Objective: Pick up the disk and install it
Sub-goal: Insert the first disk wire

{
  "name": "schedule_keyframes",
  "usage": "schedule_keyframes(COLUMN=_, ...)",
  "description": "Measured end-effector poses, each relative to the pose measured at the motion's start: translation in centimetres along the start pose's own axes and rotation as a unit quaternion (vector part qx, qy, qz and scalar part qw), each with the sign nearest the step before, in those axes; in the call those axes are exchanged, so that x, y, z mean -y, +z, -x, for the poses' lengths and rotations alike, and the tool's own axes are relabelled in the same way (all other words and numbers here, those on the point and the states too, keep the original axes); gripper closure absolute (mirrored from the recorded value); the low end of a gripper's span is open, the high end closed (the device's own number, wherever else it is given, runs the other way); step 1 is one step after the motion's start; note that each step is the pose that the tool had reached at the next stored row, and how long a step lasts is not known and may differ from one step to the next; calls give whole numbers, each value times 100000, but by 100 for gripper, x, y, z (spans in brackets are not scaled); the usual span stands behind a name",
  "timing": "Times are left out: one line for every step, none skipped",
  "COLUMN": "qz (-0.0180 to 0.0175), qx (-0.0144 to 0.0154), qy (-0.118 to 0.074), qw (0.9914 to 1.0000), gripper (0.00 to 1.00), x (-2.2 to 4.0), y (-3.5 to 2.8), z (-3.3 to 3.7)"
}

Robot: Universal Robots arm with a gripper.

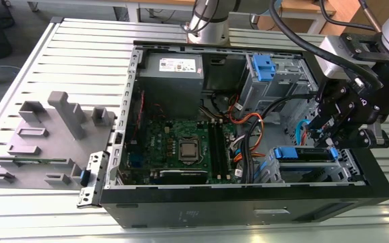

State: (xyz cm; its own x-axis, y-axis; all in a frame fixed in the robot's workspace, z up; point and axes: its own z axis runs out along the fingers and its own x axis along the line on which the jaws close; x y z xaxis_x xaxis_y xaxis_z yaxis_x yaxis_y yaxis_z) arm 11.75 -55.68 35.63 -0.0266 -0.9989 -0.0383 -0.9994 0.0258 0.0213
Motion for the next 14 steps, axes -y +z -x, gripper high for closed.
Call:
schedule_keyframes(qz=-1, qx=5, qy=-2, qw=100000, gripper=58, x=0, y=0, z=0)
schedule_keyframes(qz=-1, qx=2, qy=-1, qw=100000, gripper=58, x=0, y=0, z=0)
schedule_keyframes(qz=0, qx=0, qy=-1, qw=100000, gripper=58, x=0, y=0, z=0)
schedule_keyframes(qz=-1, qx=4, qy=-4, qw=100000, gripper=58, x=0, y=1, z=0)
schedule_keyframes(qz=-2, qx=2, qy=0, qw=100000, gripper=58, x=0, y=1, z=0)
schedule_keyframes(qz=-1, qx=4, qy=0, qw=100000, gripper=60, x=0, y=1, z=0)
schedule_keyframes(qz=-2, qx=2, qy=1, qw=100000, gripper=60, x=0, y=1, z=0)
schedule_keyframes(qz=0, qx=-1, qy=-1, qw=100000, gripper=65, x=0, y=1, z=0)
schedule_keyframes(qz=-1, qx=-1, qy=-1, qw=100000, gripper=65, x=0, y=1, z=0)
schedule_keyframes(qz=-2, qx=2, qy=0, qw=100000, gripper=72, x=0, y=1, z=0)
schedule_keyframes(qz=-1, qx=0, qy=-2, qw=100000, gripper=72, x=0, y=1, z=0)
schedule_keyframes(qz=0, qx=-2, qy=-2, qw=100000, gripper=78, x=0, y=1, z=0)
schedule_keyframes(qz=-1, qx=-2, qy=-1, qw=100000, gripper=84, x=0, y=1, z=0)
schedule_keyframes(qz=-1, qx=-1, qy=-1, qw=100000, gripper=84, x=0, y=1, z=0)
